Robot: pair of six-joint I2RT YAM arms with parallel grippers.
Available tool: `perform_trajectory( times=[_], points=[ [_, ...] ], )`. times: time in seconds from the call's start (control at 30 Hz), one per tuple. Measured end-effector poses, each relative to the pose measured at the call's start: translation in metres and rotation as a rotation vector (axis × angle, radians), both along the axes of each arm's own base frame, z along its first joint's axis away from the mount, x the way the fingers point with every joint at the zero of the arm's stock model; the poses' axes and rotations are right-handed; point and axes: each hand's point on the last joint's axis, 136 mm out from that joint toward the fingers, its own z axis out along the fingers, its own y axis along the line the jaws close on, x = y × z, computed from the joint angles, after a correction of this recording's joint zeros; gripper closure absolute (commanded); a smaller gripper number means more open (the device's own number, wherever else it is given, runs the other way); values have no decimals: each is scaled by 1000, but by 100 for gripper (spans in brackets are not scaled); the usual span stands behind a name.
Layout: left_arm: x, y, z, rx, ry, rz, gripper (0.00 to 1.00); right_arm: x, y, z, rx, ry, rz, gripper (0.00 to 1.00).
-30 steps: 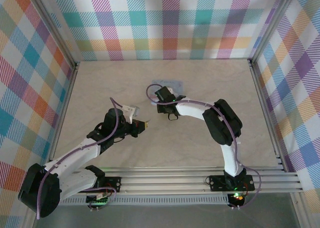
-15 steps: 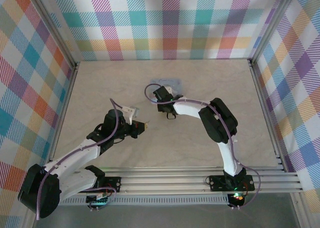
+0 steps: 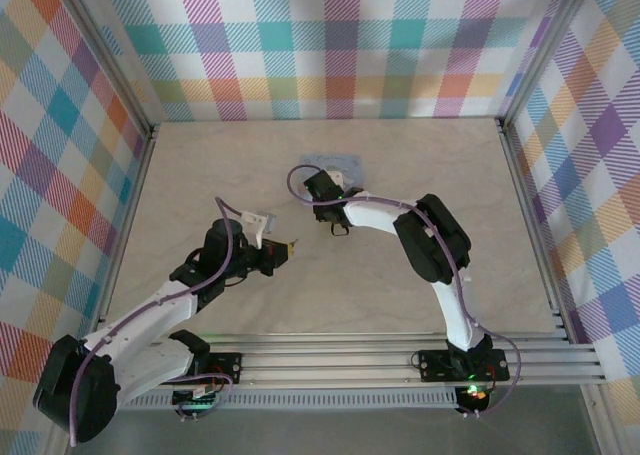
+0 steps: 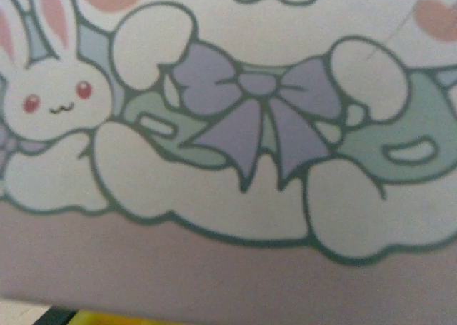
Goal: Unlock a padlock with a key
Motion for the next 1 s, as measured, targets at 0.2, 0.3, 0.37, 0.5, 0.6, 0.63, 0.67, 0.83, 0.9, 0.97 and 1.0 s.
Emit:
perform_trajectory(
  times=[0.2,0.3,0.37,0.5,0.6,0.63,0.67,0.83,0.9,0.97,1.0],
  points=[
    [-6,4,-2,-4,-8,1,100,-1,-1,1,-9,0,12,84],
    [-7,4,-2,-7,-12,-3,100,-6,-5,3,-9,13,19,89],
    [-9,3,-1,-7,-16,-12,100,-14,-9,6,-4,32,28,92],
    [-11,-1,-2,-8,-21,-46,100,-31,-15,17,17,72,52,94],
    [-12,-6,-6,-12,-13,-80,100,-44,-18,26,45,105,72,96],
    [-12,-9,-8,-11,-12,-94,100,-49,-18,29,55,120,81,97],
    [-12,-12,-10,-10,-9,-107,100,-53,-19,31,61,132,87,97],
    [-15,-27,-23,-1,13,-160,100,-75,-22,44,104,212,121,99],
    [-16,-32,-24,-3,4,-174,100,-83,-23,49,120,238,129,99],
    [-15,-37,-22,-8,-21,-186,100,-91,-25,53,140,262,139,99],
    [-14,-40,-20,-10,-37,-193,100,-95,-25,55,155,276,143,99]
  ],
)
